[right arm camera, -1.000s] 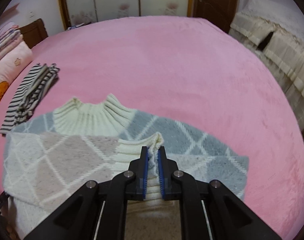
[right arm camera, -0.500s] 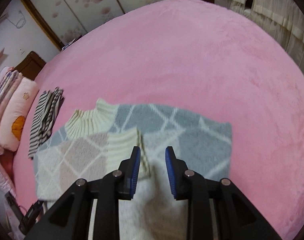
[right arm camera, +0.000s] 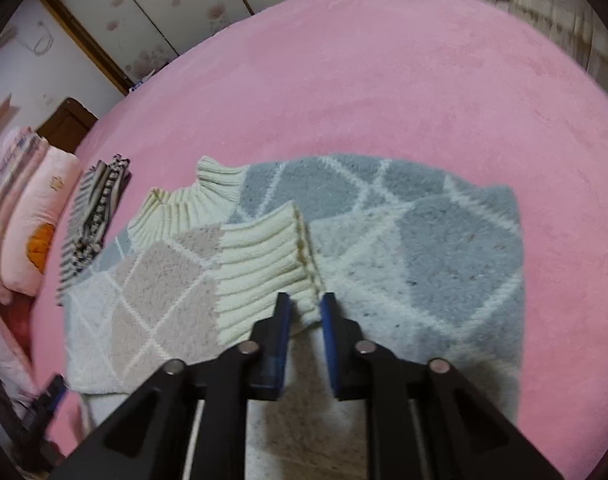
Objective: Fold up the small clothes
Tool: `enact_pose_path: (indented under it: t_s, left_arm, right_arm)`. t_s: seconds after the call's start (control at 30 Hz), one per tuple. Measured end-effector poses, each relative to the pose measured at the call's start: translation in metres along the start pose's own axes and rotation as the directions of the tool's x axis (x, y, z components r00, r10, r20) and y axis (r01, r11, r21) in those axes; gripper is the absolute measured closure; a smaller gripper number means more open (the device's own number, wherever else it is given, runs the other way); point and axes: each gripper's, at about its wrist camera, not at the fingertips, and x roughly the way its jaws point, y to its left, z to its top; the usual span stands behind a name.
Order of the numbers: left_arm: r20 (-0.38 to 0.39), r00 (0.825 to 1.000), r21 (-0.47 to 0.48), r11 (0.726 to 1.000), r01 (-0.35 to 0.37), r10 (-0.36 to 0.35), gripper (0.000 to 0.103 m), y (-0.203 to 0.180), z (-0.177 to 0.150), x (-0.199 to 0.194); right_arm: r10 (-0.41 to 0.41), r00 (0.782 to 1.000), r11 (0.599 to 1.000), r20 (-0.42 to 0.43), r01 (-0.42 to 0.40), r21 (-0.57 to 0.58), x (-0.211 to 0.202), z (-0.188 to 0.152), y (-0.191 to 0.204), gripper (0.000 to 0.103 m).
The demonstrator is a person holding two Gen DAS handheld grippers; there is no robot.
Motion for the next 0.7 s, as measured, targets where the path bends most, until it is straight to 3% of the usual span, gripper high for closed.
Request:
enact_pose_path:
  t_s: [0.13, 0.27, 0.47, 0.57, 0.7]
  left_arm:
    - [-0.061, 0.988, 0.099, 0.986, -0.136, 0.143, 0.037, -0.019, 0.008, 0.031]
    - [-0.073, 0.984, 0.115, 0.982, -0.153, 0.162, 0.036, -0.019, 0.006, 0.043]
    - [-0.060, 0.979, 0.160, 0.970, -0.183, 0.194, 0.029, -0.022, 0.001, 0.052]
    - [-0.054, 0.979, 0.170, 0.968, -0.183, 0.195, 0.029, -0.024, 0.002, 0.048]
    - [0.008, 0.980, 0.181, 0.963, -0.198, 0.200, 0.029, -0.034, 0.000, 0.025]
  right_arm:
    - [-0.058, 0.998, 0.998, 0.028, 0.058, -0.002, -0.013, -0.008, -0.001, 0.103]
    - [-0.158, 0.987, 0.987, 0.039, 0.158, -0.012, -0.016, -0.019, -0.012, 0.103]
    - [-0.134, 0.990, 0.991, 0.038, 0.135, -0.013, -0.023, -0.027, -0.020, 0.103]
    - [-0.115, 0.992, 0.992, 0.043, 0.117, -0.039, -0.028, -0.030, -0.006, 0.103]
    - [-0.046, 0.998, 0.997, 0.048, 0.049, -0.065, -0.036, -0.035, 0.017, 0.101]
